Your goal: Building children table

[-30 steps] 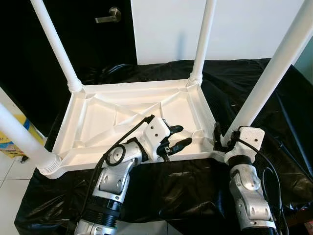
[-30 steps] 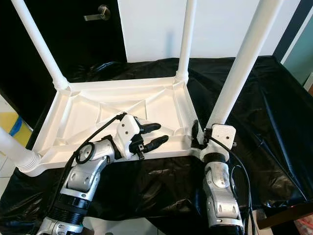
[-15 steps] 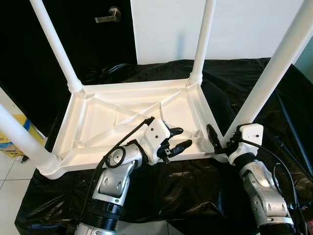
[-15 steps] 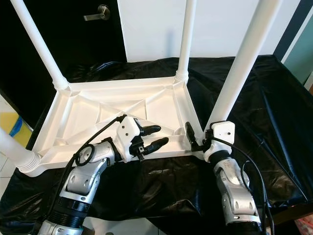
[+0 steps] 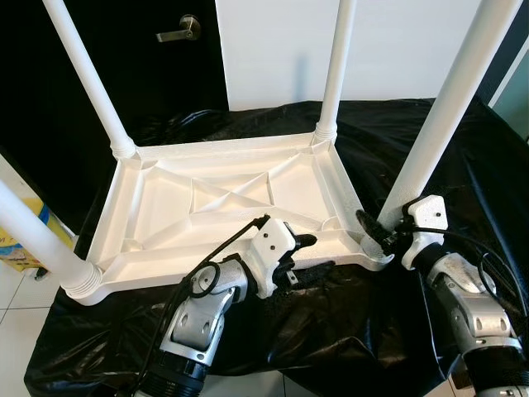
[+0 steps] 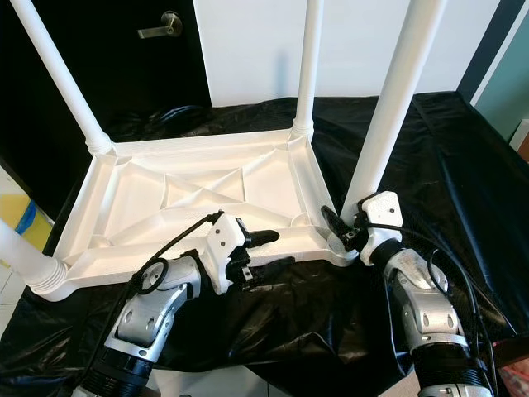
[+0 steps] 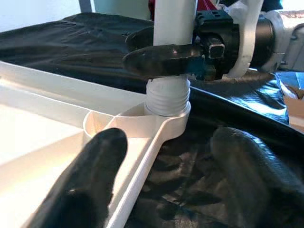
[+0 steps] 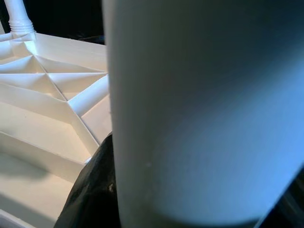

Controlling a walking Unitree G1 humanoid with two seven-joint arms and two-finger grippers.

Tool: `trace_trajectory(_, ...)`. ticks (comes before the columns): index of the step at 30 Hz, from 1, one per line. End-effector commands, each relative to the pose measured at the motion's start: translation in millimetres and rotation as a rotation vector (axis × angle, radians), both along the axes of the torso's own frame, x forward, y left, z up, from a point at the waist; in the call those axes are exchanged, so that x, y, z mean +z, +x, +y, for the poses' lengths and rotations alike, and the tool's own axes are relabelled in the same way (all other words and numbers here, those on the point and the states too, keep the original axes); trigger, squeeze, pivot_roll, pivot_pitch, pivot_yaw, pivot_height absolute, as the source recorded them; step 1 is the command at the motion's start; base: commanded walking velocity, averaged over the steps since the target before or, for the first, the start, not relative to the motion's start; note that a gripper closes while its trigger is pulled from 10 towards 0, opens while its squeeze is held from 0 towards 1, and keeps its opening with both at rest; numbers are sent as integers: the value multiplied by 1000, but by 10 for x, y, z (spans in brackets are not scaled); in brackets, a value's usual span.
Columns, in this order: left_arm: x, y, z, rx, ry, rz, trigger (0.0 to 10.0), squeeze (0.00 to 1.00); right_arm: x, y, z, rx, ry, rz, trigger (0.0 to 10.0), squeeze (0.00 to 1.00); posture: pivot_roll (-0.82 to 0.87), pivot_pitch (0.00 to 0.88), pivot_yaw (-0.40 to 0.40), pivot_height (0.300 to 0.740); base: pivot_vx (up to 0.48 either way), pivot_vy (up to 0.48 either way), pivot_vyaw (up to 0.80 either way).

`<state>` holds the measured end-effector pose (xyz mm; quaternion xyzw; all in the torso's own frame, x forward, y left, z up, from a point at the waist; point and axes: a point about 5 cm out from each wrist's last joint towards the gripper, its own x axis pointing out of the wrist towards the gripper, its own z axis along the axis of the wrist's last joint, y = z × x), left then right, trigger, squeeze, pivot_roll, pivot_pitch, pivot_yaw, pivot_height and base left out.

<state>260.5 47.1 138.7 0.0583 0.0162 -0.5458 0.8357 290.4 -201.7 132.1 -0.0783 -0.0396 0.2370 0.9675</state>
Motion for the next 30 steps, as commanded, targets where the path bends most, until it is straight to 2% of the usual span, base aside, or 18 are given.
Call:
trace_trajectory(1, -8, -29, 5, -45, 1, 20, 10000, 1000, -77, -9, 63, 41, -16, 35, 0, 0, -83, 23, 28, 740, 0, 0, 0)
trace_trajectory(4, -19, -23, 18, -36, 26, 2, 10000, 1000, -101, -27, 54, 41, -16, 43, 0, 0, -83, 24, 26, 740, 0, 0, 0)
trace_trajectory(5, -31, -20, 30, -26, 53, -14, 10000, 0, -125, -41, 46, 43, -15, 54, 0, 0, -85, 23, 23, 740, 0, 0, 0)
trace_trajectory(6, -39, -16, 36, -18, 67, -22, 10000, 0, -147, -54, 43, 41, -14, 65, 3922, 0, -86, 24, 18, 740, 0, 0, 0)
trace_trajectory(7, -39, -16, 36, -18, 67, -22, 10000, 0, -147, -54, 43, 41, -14, 65, 3922, 0, -86, 24, 18, 740, 0, 0, 0)
trace_trajectory(8, -42, -6, 35, -2, 74, -33, 10000, 0, -166, -62, 41, 38, -7, 75, 10000, 0, -89, 24, 16, 740, 0, 0, 0)
trace_trajectory(13, -42, 11, 32, 19, 74, -41, 10000, 0, -181, -69, 43, 28, -2, 83, 10000, 0, -96, 26, 14, 740, 0, 0, 0)
trace_trajectory(15, -23, 73, 35, 85, 69, -71, 10000, 0, -198, -69, 51, -37, 3, 89, 10000, 0, -114, 31, 12, 740, 0, 0, 0)
trace_trajectory(17, -23, 73, 35, 85, 69, -71, 10000, 0, -198, -69, 51, -37, 3, 89, 10000, 0, -114, 31, 12, 740, 0, 0, 0)
trace_trajectory(20, 15, 145, 45, 147, 53, -84, 10000, 0, -251, -83, 86, -188, -31, 95, 10000, 0, -139, 36, 20, 740, 0, 0, 0)
trace_trajectory(21, 15, 145, 45, 147, 53, -84, 10000, 0, -251, -83, 86, -188, -31, 95, 10000, 0, -139, 36, 20, 740, 0, 0, 0)
trace_trajectory(23, 21, 156, 42, 151, 50, -83, 10000, 0, -267, -101, 116, -226, -2, 104, 10000, 0, -147, 38, 28, 740, 0, 0, 0)
trace_trajectory(24, 26, 165, 35, 153, 52, -90, 10000, 0, -279, -120, 147, -272, 12, 103, 10000, 0, -152, 39, 36, 740, 0, 0, 0)
trace_trajectory(26, 41, 180, 31, 158, 59, -114, 10000, 0, -337, -173, 206, -443, 66, 112, 10000, 0, -152, 41, 43, 740, 0, 0, 0)
trace_trajectory(27, 41, 180, 31, 158, 59, -114, 10000, 0, -337, -173, 206, -443, 66, 112, 10000, 0, -152, 41, 43, 740, 0, 0, 0)
trace_trajectory(29, 50, 191, 43, 168, 66, -134, 10000, 0, -378, -211, 229, -570, 103, 117, 10000, 0, -151, 42, 47, 740, 0, 0, 0)
trace_trajectory(30, 50, 191, 43, 168, 66, -134, 10000, 0, -378, -211, 229, -570, 103, 117, 10000, 0, -151, 42, 47, 740, 0, 0, 0)
